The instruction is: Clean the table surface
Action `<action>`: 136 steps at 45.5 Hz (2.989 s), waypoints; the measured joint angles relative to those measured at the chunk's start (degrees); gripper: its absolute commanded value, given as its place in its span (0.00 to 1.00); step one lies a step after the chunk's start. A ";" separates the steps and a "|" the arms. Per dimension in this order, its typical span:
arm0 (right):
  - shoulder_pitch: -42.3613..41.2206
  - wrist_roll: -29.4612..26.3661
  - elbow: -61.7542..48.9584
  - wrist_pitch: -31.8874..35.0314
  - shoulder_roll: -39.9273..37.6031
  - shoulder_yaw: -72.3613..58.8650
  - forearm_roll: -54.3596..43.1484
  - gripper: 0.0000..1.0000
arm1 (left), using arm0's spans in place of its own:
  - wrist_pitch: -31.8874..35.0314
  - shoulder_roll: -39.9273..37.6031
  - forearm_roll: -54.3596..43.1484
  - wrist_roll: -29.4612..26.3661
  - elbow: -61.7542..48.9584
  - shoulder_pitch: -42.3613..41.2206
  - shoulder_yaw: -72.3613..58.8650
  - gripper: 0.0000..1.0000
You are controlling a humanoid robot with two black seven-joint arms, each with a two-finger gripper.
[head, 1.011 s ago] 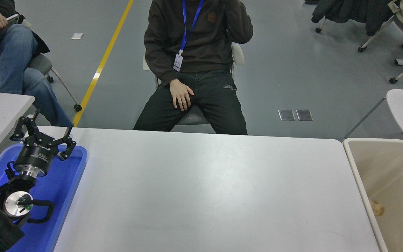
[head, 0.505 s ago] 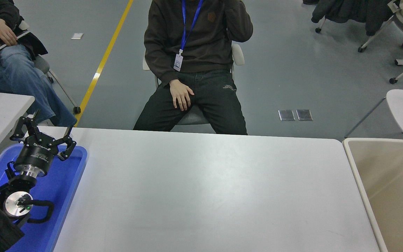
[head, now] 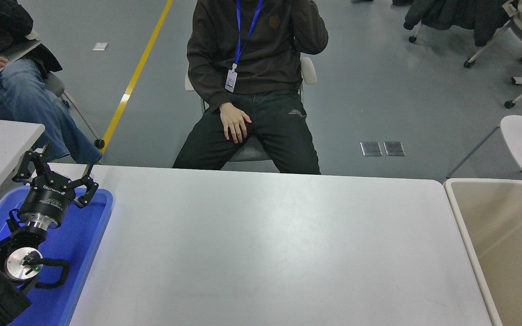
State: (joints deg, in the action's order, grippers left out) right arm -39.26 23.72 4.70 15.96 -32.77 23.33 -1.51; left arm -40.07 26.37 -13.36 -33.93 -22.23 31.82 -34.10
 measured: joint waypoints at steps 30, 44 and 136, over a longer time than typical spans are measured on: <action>8.97 -1.23 25.06 5.15 5.03 34.52 -0.35 0.99 | 0.00 0.00 0.01 0.00 0.00 0.00 0.00 1.00; 11.89 2.02 28.08 4.80 12.72 36.96 -7.28 0.99 | 0.00 0.00 0.00 0.00 0.00 0.00 0.00 1.00; 17.50 9.59 43.21 -11.88 15.26 33.06 -21.18 0.99 | 0.00 0.00 0.00 0.00 0.00 0.00 0.00 1.00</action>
State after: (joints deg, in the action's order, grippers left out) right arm -21.76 33.31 47.91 4.08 -17.52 56.39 -22.68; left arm -40.07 26.37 -13.36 -33.93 -22.24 31.82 -34.10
